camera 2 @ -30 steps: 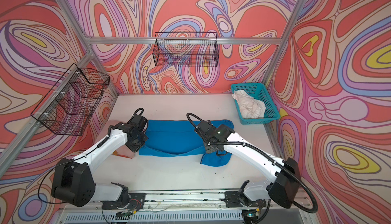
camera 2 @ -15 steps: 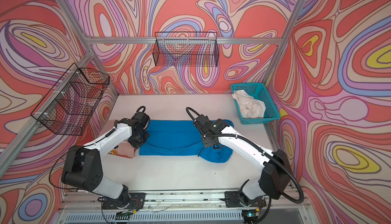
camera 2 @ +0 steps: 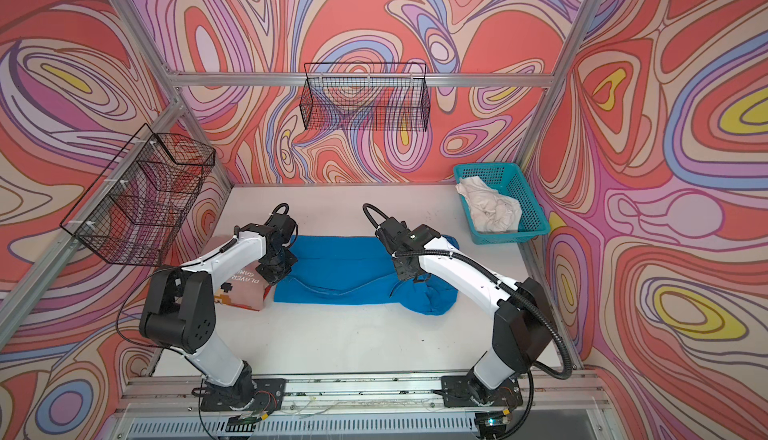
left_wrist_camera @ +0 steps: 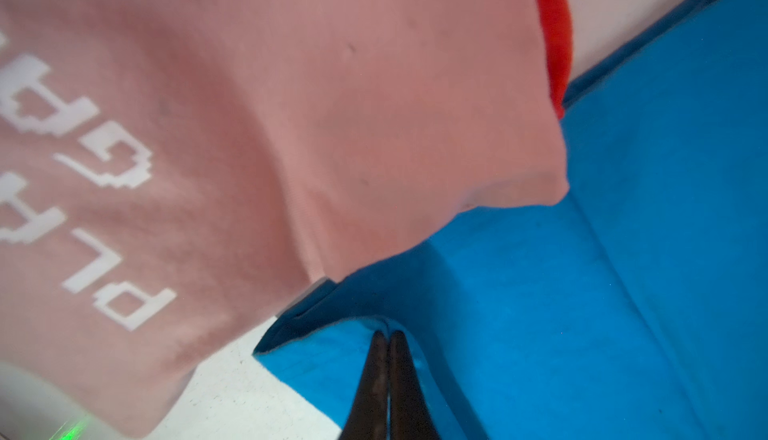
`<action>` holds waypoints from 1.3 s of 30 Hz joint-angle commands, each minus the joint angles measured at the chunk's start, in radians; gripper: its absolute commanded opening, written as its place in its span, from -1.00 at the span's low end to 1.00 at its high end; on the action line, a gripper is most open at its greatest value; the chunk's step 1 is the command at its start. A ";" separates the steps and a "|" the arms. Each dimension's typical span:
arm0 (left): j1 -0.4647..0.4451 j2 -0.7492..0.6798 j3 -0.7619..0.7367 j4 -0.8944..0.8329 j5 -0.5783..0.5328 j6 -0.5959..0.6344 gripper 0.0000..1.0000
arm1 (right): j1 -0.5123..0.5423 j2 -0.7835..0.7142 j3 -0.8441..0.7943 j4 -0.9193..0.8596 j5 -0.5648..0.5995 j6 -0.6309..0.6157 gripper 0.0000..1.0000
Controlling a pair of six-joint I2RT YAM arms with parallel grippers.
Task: Fold and stack the t-shirts
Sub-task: 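Lower the folded hem onto the shirt and open both grippers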
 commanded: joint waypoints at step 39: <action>0.040 -0.066 0.067 -0.060 0.041 0.062 0.64 | -0.087 0.260 0.076 0.098 0.044 -0.024 -1.00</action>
